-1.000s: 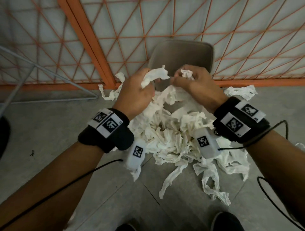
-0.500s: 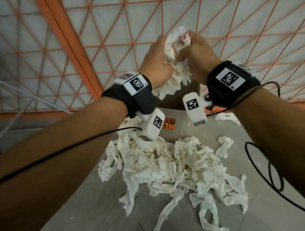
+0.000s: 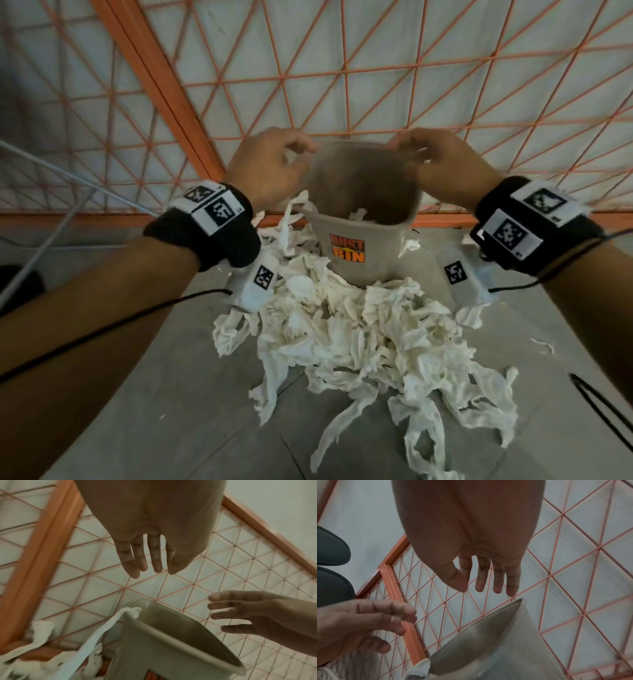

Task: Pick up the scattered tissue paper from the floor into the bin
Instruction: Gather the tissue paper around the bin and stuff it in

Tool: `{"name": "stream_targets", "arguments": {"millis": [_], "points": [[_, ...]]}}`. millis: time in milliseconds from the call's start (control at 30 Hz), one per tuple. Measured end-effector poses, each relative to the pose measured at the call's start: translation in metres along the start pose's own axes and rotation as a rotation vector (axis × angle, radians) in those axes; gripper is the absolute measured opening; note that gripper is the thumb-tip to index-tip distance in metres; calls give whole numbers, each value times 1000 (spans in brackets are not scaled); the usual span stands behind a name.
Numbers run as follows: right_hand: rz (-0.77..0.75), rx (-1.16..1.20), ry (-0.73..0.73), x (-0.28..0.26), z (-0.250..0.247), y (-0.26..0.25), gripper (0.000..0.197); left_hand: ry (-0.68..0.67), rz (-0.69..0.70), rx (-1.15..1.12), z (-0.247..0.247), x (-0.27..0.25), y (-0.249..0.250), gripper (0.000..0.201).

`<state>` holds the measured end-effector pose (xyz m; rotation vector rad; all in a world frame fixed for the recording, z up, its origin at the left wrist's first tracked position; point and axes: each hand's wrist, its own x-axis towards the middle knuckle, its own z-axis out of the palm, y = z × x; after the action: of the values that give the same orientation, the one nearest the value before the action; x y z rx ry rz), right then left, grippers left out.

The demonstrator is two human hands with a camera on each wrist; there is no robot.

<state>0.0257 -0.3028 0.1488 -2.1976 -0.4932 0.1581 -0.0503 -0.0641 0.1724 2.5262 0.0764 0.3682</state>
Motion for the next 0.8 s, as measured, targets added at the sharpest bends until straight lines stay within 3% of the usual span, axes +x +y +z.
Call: {"name": "stream_targets", "arguments": {"millis": [100,233,267,333,400,467,533,633,700,800], "points": [[-53,-12,129,-17,3,13,34,4,-139,-20,6,-12,-29,34],[-18,83,344,-39,21,43,34,-172,-354,-62,33,-31,-58,73],[20,128,409,-44,27,56,34,-168,-381,-99,41,-34,-62,75],[141,161,480,-56,43,82,32,-101,-395,-190,52,-37,-69,57],[301,120,416,-68,60,103,29,-23,-312,-133,50,-35,-71,22],[436,50,225,-82,80,118,34,45,-221,-80,37,-29,-67,5],[522,-34,22,-93,102,122,45,86,-175,-157,18,-19,-54,1],[559,-121,-165,-102,133,123,69,124,-75,-278,5,-2,-32,10],[531,-172,-234,-105,149,123,79,82,-9,-300,15,12,-20,12],[527,-206,-256,-107,166,124,84,-193,89,-148,32,25,-9,24]]}}
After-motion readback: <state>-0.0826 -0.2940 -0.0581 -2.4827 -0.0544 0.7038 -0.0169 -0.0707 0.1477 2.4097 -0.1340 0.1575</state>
